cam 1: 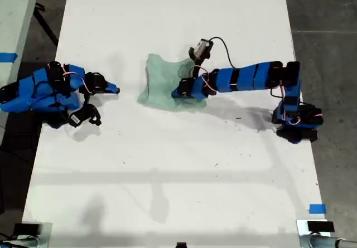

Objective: Fold t-shirt

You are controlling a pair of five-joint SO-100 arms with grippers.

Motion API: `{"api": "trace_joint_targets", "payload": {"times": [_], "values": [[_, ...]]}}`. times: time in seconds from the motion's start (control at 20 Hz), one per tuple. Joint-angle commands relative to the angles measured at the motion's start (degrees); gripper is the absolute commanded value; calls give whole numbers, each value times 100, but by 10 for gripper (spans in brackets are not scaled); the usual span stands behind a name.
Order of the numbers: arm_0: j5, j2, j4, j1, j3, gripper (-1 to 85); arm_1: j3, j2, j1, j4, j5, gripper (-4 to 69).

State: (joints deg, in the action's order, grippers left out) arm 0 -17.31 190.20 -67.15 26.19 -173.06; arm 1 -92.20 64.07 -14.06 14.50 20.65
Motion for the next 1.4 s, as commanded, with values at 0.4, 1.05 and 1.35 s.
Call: {"api": "trace_joint_targets", "payload": {"times": [0.4,1.05,1.35], "values": [[132,580,-1063,-1274,-26,50,3296,-369,-123,3138,1081,-11],[114,580,-1063,-1336,-26,50,-5906,9492,352,4315,-1336,-13],[105,580,-1063,-1336,-35,50,-8341,13245,598,5493,-3340,10]]}}
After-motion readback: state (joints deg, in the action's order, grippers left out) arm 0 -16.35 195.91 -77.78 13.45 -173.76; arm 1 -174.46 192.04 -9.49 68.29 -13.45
